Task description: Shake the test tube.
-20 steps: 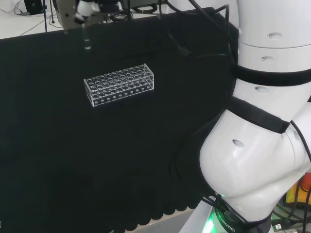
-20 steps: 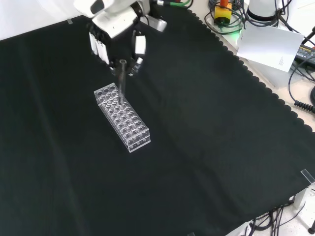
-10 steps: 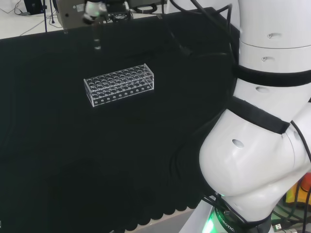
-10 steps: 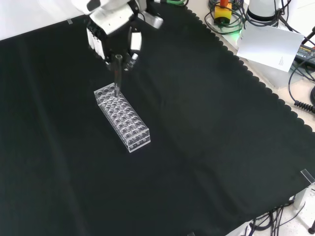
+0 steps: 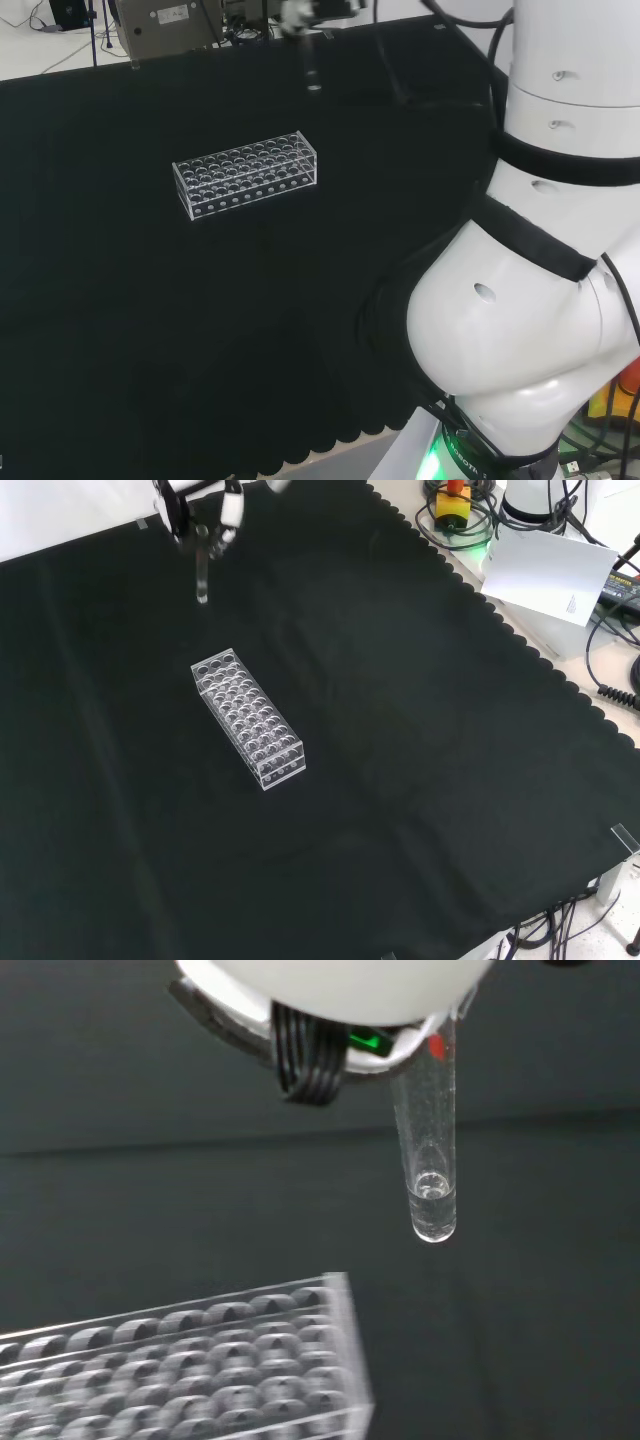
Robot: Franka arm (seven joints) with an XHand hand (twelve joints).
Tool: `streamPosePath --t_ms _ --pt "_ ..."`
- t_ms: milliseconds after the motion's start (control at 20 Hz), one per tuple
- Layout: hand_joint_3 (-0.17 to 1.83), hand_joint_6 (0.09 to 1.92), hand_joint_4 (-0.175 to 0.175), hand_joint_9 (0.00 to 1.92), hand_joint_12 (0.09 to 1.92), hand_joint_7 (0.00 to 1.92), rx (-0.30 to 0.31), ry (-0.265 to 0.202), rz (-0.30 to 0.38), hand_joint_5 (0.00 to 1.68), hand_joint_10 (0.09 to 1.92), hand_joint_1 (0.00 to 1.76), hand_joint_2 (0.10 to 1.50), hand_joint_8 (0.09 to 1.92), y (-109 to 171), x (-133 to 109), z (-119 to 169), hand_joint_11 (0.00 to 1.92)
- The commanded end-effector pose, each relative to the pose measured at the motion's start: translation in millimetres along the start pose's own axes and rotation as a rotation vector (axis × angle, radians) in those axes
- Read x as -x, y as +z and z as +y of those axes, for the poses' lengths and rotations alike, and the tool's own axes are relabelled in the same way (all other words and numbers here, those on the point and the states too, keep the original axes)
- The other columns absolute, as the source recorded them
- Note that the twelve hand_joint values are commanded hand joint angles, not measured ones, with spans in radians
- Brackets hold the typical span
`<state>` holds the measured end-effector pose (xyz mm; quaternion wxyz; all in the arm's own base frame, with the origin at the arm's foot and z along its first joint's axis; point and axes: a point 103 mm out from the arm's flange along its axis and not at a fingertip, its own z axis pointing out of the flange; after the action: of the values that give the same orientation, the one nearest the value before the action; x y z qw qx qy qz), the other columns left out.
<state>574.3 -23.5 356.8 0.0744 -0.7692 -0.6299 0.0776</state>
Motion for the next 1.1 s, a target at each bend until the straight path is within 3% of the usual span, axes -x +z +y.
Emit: streamPosePath --t_ms 50,200,850,1100 --pt "0.59 0.29 -0.175 1.57 0.97 1.42 0.016 0.124 -0.028 1.34 0.09 1.44 0.64 0.66 -6 62 -8 1.16" --pt "0.59 0.29 -0.175 1.57 0.97 1.42 0.017 0.098 -0.012 1.34 0.09 1.44 0.64 0.66 -3 49 -8 1.16" --pt "0.59 0.29 -0.175 1.57 0.97 1.42 0.000 -0.109 0.096 1.34 0.09 1.44 0.64 0.66 9 -66 4 1.16" --pt "0.59 0.29 -0.175 1.57 0.97 1.42 0.009 -0.164 0.100 1.34 0.09 1.44 0.64 0.66 8 -97 7 1.16"
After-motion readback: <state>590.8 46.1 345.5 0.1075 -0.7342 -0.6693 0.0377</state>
